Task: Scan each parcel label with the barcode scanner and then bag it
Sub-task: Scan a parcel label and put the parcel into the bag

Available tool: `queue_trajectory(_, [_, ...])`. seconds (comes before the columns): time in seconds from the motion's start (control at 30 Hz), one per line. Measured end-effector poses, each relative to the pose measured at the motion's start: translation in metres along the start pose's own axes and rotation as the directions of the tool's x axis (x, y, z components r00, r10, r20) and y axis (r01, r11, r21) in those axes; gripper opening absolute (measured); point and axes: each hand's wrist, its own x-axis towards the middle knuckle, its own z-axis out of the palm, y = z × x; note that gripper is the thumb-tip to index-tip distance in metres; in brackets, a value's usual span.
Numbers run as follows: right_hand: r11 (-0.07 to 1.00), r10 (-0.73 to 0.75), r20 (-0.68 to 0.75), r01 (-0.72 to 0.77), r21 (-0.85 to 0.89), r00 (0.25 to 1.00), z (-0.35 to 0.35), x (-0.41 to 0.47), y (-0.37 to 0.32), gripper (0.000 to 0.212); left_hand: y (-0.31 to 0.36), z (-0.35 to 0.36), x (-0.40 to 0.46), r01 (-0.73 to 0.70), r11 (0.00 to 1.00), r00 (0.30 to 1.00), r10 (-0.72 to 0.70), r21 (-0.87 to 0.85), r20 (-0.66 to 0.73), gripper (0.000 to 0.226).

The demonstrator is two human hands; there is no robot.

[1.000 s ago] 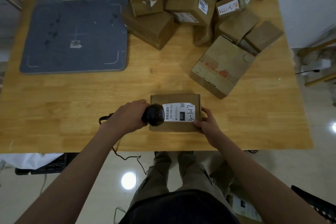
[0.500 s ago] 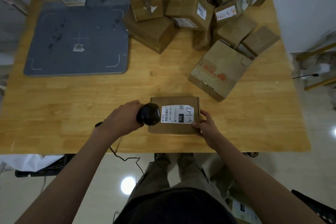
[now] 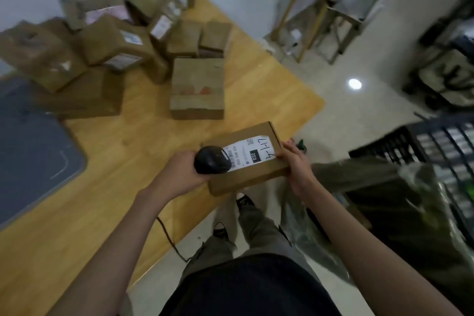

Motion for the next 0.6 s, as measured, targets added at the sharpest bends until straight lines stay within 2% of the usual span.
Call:
queue_trajectory(0.07, [0.995, 0.034, -0.116, -0.022, 0.099, 0.993, -0.031, -0.021, 0.019, 0.045, 0.019, 0.018, 0.002, -0.068, 0.998, 0.996, 0.068, 0.005, 0.065, 0.037])
queue_trajectory(0.13, [0.985, 0.077, -0.225, -0.039, 0.167, 0.971, -0.062, -0.044, 0.039, 0.040, 0.039, 0.038, 0.004, -0.136, 0.989, 0.982, 0.126, 0.060, 0.142, 0.031])
queue_trajectory(0.3, [0.942, 0.177, -0.400, -0.038, 0.334, 0.899, -0.128, -0.086, 0.089, 0.045, 0.089, 0.093, 0.001, -0.297, 0.944, 0.916, 0.239, 0.143, 0.322, 0.020])
queue_trajectory(0.43, [0.933, 0.221, -0.532, -0.019, 0.359, 0.817, -0.173, -0.105, 0.124, 0.030, 0.118, 0.139, 0.004, -0.388, 0.896, 0.861, 0.268, 0.217, 0.432, 0.023])
queue_trajectory(0.53, [0.931, 0.242, -0.617, 0.001, 0.366, 0.749, -0.202, -0.110, 0.145, 0.033, 0.137, 0.171, 0.008, -0.413, 0.876, 0.835, 0.254, 0.250, 0.488, 0.015])
queue_trajectory(0.6, [0.932, 0.239, -0.674, 0.029, 0.360, 0.699, -0.223, -0.107, 0.155, 0.039, 0.149, 0.191, 0.011, -0.414, 0.873, 0.827, 0.243, 0.258, 0.507, 0.027])
